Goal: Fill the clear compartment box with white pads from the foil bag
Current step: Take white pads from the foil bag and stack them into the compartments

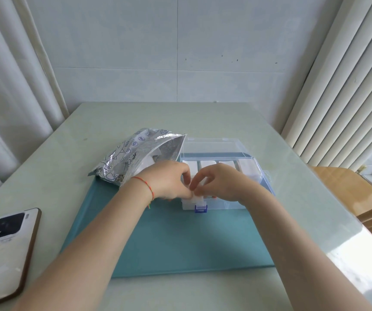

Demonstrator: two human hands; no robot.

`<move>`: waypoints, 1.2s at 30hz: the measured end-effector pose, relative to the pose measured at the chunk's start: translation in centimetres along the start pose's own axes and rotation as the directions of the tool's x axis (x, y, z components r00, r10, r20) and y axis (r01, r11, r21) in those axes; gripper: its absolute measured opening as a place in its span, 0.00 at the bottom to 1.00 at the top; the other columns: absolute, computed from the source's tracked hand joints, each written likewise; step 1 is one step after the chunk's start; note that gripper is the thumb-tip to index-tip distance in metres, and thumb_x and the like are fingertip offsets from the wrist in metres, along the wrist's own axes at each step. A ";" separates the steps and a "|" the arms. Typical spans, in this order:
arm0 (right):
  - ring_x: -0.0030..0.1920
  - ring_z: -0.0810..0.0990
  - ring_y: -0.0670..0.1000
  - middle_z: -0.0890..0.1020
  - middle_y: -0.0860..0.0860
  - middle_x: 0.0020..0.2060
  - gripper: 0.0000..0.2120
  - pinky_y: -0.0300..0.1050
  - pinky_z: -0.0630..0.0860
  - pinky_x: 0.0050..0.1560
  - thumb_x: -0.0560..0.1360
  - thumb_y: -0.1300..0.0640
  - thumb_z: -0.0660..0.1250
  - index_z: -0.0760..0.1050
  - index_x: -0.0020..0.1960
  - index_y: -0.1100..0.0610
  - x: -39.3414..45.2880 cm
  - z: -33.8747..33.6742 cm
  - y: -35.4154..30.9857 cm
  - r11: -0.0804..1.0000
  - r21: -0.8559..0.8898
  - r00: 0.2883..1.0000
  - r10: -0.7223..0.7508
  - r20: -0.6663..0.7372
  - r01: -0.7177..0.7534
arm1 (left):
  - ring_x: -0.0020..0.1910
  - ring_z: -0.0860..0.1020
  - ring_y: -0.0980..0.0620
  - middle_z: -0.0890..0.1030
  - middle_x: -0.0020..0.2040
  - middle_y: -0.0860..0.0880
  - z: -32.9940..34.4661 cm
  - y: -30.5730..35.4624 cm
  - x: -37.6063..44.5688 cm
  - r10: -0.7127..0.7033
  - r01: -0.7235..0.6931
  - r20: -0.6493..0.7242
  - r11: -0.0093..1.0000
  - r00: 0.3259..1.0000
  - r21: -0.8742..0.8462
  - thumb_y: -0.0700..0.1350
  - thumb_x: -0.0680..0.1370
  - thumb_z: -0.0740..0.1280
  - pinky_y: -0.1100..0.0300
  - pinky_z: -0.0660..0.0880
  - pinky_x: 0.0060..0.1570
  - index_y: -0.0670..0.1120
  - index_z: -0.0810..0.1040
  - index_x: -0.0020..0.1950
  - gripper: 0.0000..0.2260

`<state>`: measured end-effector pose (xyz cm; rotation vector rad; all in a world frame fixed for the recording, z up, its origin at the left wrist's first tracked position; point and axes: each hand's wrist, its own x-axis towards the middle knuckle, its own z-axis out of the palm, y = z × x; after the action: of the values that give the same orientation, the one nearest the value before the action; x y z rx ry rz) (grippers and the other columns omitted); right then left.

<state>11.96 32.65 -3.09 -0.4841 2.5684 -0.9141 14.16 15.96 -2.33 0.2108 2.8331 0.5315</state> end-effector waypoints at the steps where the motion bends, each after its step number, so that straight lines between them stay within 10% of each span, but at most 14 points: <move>1: 0.29 0.75 0.40 0.80 0.46 0.32 0.05 0.32 0.69 0.31 0.72 0.55 0.71 0.84 0.45 0.46 0.0 -0.1 0.0 1.000 -0.024 1.000 -0.006 -0.017 0.006 | 0.32 0.78 0.56 0.79 0.40 0.54 0.0 0.0 0.0 -0.002 0.002 -0.010 1.000 1.000 0.014 0.55 0.70 0.72 0.61 0.72 0.34 0.55 0.76 0.49 0.12; 12: 0.32 0.73 0.46 0.75 0.44 0.31 0.06 0.39 0.67 0.32 0.72 0.48 0.72 0.81 0.41 0.50 -0.4 -1.0 -0.2 0.988 -0.148 0.988 -0.060 -0.144 0.038 | 0.40 0.74 0.54 0.74 0.38 0.58 -0.7 -0.1 -0.1 0.022 -0.009 -0.192 0.998 0.981 0.068 0.57 0.70 0.73 0.60 0.70 0.39 0.55 0.80 0.45 0.09; 17: 0.29 0.70 0.45 0.74 0.43 0.29 0.06 0.39 0.67 0.32 0.75 0.51 0.67 0.79 0.41 0.51 0.4 -1.6 -2.3 0.990 -0.046 0.944 -0.143 -0.296 0.136 | 0.40 0.75 0.51 0.75 0.37 0.55 -4.4 -2.5 -1.8 -0.089 0.097 -0.629 0.995 0.772 -0.021 0.54 0.69 0.72 0.59 0.66 0.36 0.52 0.75 0.37 0.09; 23: 0.41 0.75 0.45 0.81 0.44 0.41 0.09 0.35 0.68 0.41 0.76 0.60 0.63 0.83 0.50 0.54 2.9 0.5 -6.1 0.958 -0.129 0.930 -0.282 -0.237 0.257 | 0.46 0.73 0.49 0.71 0.47 0.52 -4.8 -6.6 -2.1 -0.233 0.233 -0.455 0.971 0.860 -0.057 0.58 0.67 0.74 0.57 0.68 0.45 0.52 0.76 0.41 0.13; 28: 0.53 0.79 0.49 0.84 0.50 0.53 0.15 0.32 0.66 0.48 0.77 0.63 0.60 0.81 0.58 0.57 5.2 3.1 -7.4 0.945 -0.209 0.945 -0.287 -0.158 0.252 | 0.41 0.74 0.43 0.75 0.36 0.45 -4.5 -8.7 -1.3 -0.234 0.174 -0.419 0.969 0.878 -0.176 0.49 0.76 0.64 0.56 0.65 0.37 0.43 0.73 0.37 0.12; 36: 0.44 0.76 0.50 0.78 0.50 0.43 0.13 0.41 0.70 0.43 0.73 0.52 0.71 0.79 0.55 0.56 7.6 5.6 -8.0 0.962 -0.223 0.971 -0.192 -0.144 0.157 | 0.34 0.70 0.46 0.70 0.31 0.46 -4.7 -9.9 -0.6 -0.236 0.151 -0.367 0.958 0.900 -0.245 0.45 0.77 0.62 0.56 0.63 0.35 0.46 0.65 0.33 0.13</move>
<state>9.38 20.51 -3.65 -0.7351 2.8258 -0.7705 12.54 5.16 -1.63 -0.2493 3.0952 0.9132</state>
